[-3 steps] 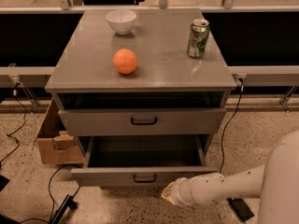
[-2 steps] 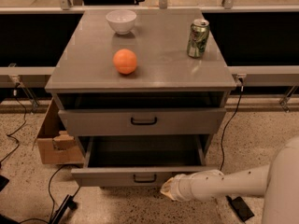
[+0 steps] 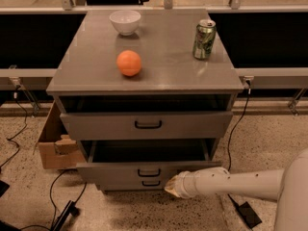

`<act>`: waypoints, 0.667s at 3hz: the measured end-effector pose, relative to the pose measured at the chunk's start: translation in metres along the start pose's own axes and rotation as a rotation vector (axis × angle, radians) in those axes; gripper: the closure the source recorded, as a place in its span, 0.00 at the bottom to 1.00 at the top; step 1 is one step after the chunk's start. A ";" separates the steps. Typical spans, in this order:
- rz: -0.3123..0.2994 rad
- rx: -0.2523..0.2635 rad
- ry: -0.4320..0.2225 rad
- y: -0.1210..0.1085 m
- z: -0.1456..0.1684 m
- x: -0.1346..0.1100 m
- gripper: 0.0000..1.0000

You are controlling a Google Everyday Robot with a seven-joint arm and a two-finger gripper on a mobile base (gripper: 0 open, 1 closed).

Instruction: Close middle drawer

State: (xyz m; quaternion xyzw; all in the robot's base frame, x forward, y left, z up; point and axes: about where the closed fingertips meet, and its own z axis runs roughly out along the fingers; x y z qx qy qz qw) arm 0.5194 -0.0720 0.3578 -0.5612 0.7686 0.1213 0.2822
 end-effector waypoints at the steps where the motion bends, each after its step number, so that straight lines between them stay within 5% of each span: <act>1: -0.018 0.010 -0.003 -0.024 0.003 -0.001 1.00; 2: -0.040 0.028 -0.002 -0.056 0.001 0.000 1.00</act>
Offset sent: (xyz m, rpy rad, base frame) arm 0.1202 -0.0506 0.0214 -0.0396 -0.0977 0.0276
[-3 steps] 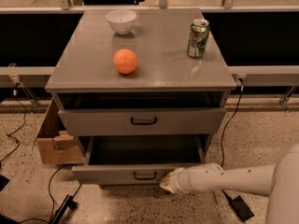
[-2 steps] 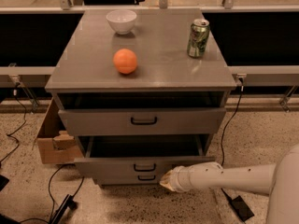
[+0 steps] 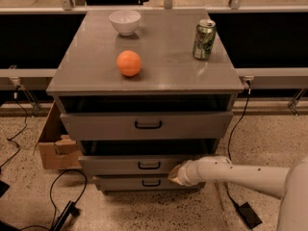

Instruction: Close middle drawer

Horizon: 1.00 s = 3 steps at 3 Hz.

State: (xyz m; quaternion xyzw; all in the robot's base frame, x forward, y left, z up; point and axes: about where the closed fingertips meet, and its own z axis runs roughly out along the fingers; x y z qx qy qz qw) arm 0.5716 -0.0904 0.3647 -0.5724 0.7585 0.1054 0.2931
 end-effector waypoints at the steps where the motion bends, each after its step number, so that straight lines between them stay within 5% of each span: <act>1: 0.000 0.000 0.000 0.000 0.000 0.000 1.00; 2: -0.028 0.031 0.014 -0.048 -0.007 0.003 1.00; 3: -0.028 0.031 0.014 -0.048 -0.007 0.003 1.00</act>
Offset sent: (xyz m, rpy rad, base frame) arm 0.0887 -0.0460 0.0257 -0.0528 -0.0694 0.0024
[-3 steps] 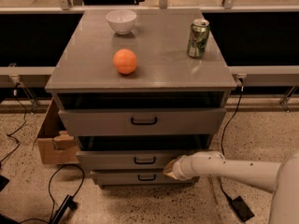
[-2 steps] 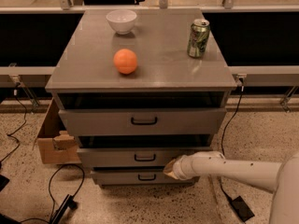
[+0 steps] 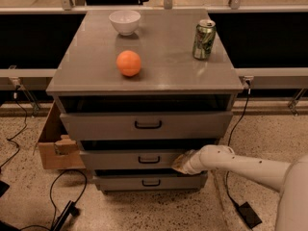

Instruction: Close middle drawer

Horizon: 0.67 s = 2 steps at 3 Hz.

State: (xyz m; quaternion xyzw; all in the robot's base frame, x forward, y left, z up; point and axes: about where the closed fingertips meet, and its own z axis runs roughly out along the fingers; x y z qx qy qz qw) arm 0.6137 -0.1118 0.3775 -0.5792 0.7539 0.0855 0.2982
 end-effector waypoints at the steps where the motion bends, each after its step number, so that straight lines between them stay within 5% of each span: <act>1: 0.008 -0.033 -0.008 0.019 0.002 -0.005 1.00; 2: 0.008 -0.137 -0.013 0.071 -0.013 -0.018 1.00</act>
Offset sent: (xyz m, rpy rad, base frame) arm -0.1527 0.0556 0.0149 0.0554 0.2552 0.1696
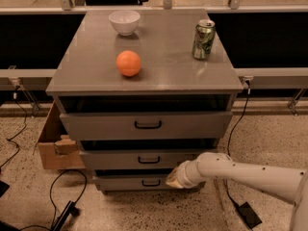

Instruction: Close middle drawer

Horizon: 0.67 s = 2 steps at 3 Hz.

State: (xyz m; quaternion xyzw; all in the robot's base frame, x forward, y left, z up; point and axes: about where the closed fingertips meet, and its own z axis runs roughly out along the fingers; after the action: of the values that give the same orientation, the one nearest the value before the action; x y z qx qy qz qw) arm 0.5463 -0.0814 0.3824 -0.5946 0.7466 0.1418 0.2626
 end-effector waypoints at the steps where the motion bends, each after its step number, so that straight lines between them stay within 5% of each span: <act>1: 0.002 -0.125 0.060 0.065 -0.031 0.000 1.00; 2: 0.011 -0.223 0.195 0.121 -0.094 0.004 1.00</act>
Offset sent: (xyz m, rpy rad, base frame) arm -0.1963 -0.0697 0.1785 -0.3535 0.2965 0.0990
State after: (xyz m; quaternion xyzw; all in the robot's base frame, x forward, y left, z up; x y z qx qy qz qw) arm 0.4086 -0.1033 0.4453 -0.6271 0.7513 0.1667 0.1202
